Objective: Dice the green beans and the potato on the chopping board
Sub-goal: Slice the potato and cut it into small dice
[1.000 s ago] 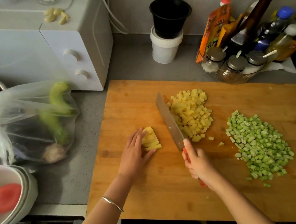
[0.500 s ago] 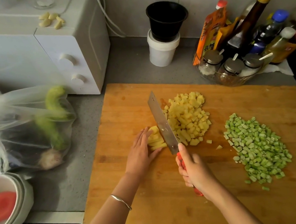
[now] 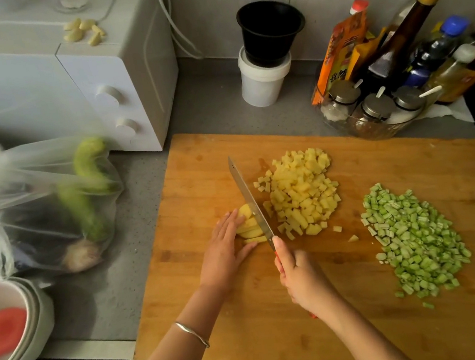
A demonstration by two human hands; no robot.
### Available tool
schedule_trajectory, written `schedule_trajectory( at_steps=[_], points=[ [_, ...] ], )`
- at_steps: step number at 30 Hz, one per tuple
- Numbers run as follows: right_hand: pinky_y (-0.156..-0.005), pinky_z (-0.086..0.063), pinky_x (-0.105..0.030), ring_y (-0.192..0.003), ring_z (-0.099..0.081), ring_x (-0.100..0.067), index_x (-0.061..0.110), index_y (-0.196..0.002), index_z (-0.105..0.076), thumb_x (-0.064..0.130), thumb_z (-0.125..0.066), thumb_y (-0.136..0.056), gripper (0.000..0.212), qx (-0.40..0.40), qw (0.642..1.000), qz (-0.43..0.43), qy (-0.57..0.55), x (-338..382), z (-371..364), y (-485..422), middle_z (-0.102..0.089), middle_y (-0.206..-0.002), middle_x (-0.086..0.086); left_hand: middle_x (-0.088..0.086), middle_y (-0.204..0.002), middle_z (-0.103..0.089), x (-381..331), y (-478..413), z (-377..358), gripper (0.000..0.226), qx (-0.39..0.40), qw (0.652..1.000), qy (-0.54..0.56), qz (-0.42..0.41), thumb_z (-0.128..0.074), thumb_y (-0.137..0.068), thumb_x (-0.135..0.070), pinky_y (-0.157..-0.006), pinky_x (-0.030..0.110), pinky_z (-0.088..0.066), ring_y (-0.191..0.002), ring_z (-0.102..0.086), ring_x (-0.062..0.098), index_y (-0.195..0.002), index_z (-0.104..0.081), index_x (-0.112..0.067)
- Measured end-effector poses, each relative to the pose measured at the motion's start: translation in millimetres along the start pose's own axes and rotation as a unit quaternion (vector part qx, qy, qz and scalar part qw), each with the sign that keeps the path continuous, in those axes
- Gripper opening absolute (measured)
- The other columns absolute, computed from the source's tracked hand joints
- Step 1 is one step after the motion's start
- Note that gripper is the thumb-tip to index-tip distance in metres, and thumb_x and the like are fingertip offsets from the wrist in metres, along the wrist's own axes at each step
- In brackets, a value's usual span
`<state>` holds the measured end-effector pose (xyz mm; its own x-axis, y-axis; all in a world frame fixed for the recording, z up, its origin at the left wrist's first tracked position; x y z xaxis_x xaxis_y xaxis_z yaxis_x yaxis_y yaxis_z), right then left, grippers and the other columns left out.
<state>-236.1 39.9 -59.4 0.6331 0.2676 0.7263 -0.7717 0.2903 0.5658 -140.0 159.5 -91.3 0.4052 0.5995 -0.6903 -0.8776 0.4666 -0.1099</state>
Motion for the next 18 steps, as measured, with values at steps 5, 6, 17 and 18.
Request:
schedule_trajectory(
  at_steps=[5, 6, 17, 18],
  points=[
    [-0.046, -0.023, -0.028, -0.035, -0.028, -0.009, 0.017, -0.061, -0.037, 0.066, -0.024, -0.094, 0.06, 0.014, 0.999, -0.035, 0.005, -0.9, -0.4, -9.2, -0.03, -0.036, 0.009, 0.002, -0.147, -0.039, -1.3, -0.2, -0.1, 0.07, 0.0, 1.0, 0.005, 0.005, -0.045, -0.081, -0.059, -0.114, 0.029, -0.019, -0.137, -0.023, 0.009, -0.135, -0.048, -0.016],
    [-0.046, -0.023, -0.028, -0.035, -0.028, -0.009, 0.017, -0.06, -0.037, 0.066, -0.024, -0.094, 0.06, 0.015, 0.999, -0.037, 0.007, -0.4, -0.5, -10.2, -0.03, -0.036, 0.009, 0.001, -0.147, -0.039, -1.1, -0.3, 0.2, 0.068, -0.001, 1.0, 0.004, 0.004, -0.047, -0.081, -0.057, -0.114, 0.029, -0.019, -0.137, -0.023, 0.009, -0.135, -0.048, -0.015],
    [-0.044, -0.022, -0.027, -0.036, -0.028, -0.009, 0.018, -0.058, -0.037, 0.065, -0.024, -0.093, 0.061, 0.0, 0.999, -0.014, 0.04, -6.7, 0.9, -8.4, -0.03, -0.038, 0.009, 0.003, -0.145, -0.043, -0.3, 0.1, 0.7, 0.06, 0.002, 1.0, 0.001, 0.024, -0.051, -0.083, -0.051, -0.114, 0.027, -0.02, -0.138, -0.034, 0.018, -0.13, -0.052, -0.013],
    [-0.044, -0.023, -0.027, -0.035, -0.027, -0.009, 0.018, -0.059, -0.037, 0.065, -0.024, -0.093, 0.06, 0.004, 0.999, -0.024, 0.027, -10.1, 3.9, -6.8, -0.03, -0.038, 0.009, 0.003, -0.146, -0.043, 0.0, 0.5, 0.5, 0.062, 0.004, 1.0, 0.002, 0.027, -0.051, -0.083, -0.052, -0.114, 0.026, -0.019, -0.138, -0.033, 0.017, -0.13, -0.052, -0.014]
  ],
)
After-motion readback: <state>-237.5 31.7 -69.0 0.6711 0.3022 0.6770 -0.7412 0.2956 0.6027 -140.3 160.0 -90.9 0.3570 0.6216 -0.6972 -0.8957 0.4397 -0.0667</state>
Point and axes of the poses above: each hand's wrist, its own y-axis away from the middle knuckle, its own z-axis out of the back of the hand, x = y × z, the point moved 7 cm from there along -y, towards the middle knuckle
